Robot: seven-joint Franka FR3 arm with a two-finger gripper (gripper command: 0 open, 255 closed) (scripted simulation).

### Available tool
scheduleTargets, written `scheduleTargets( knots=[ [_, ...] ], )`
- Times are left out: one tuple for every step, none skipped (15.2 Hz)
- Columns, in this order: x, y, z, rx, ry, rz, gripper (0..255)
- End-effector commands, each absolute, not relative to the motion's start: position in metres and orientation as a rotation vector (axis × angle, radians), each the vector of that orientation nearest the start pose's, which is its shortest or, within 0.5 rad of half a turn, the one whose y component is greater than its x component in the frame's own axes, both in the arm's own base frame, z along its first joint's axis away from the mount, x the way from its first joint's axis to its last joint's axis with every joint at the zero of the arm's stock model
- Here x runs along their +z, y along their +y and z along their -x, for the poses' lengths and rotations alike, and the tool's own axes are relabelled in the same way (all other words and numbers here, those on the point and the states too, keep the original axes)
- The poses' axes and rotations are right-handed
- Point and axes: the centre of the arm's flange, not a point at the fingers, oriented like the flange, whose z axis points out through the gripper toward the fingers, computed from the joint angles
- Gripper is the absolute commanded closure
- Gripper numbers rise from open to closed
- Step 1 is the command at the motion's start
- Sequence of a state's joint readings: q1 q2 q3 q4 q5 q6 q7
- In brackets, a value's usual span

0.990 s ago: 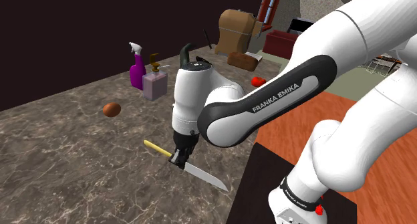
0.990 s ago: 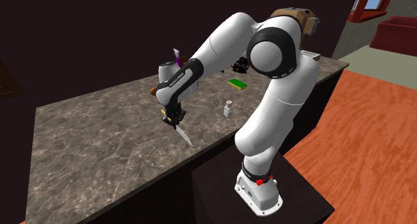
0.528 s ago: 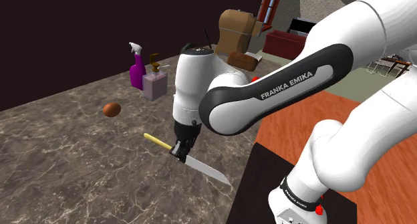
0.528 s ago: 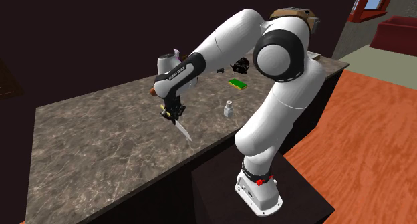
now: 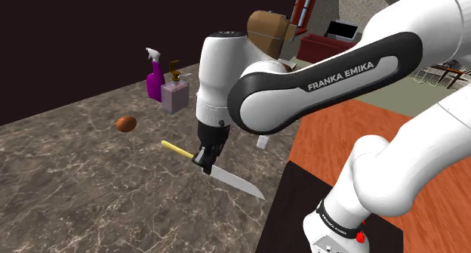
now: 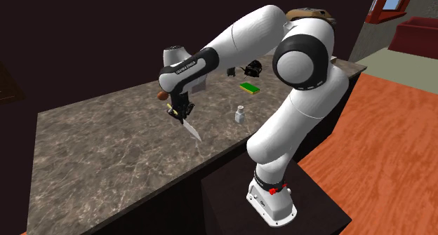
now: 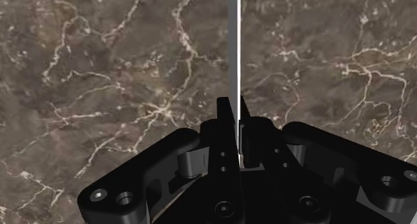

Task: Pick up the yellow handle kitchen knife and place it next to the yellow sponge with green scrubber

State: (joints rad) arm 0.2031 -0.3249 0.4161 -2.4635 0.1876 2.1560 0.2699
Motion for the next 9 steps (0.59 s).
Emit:
scheduleTargets(
  knots=[
    [0.414, 0.261, -0.351, 0.021, -0.35, 3.099, 255],
    [0.419, 0.261, -0.351, 0.021, -0.35, 3.099, 255],
    [0.425, 0.261, -0.351, 0.021, -0.35, 3.099, 255],
    [0.43, 0.261, -0.351, 0.021, -0.35, 3.099, 255],
    [0.435, 0.261, -0.351, 0.021, -0.35, 3.099, 255],
    [0.441, 0.261, -0.351, 0.021, -0.35, 3.099, 255],
    [0.446, 0.261, -0.351, 0.021, -0.35, 3.099, 255],
    [0.446, 0.261, -0.351, 0.021, -0.35, 3.099, 255],
    [0.446, 0.251, -0.36, 0.021, -0.35, 3.099, 255]
  ],
)
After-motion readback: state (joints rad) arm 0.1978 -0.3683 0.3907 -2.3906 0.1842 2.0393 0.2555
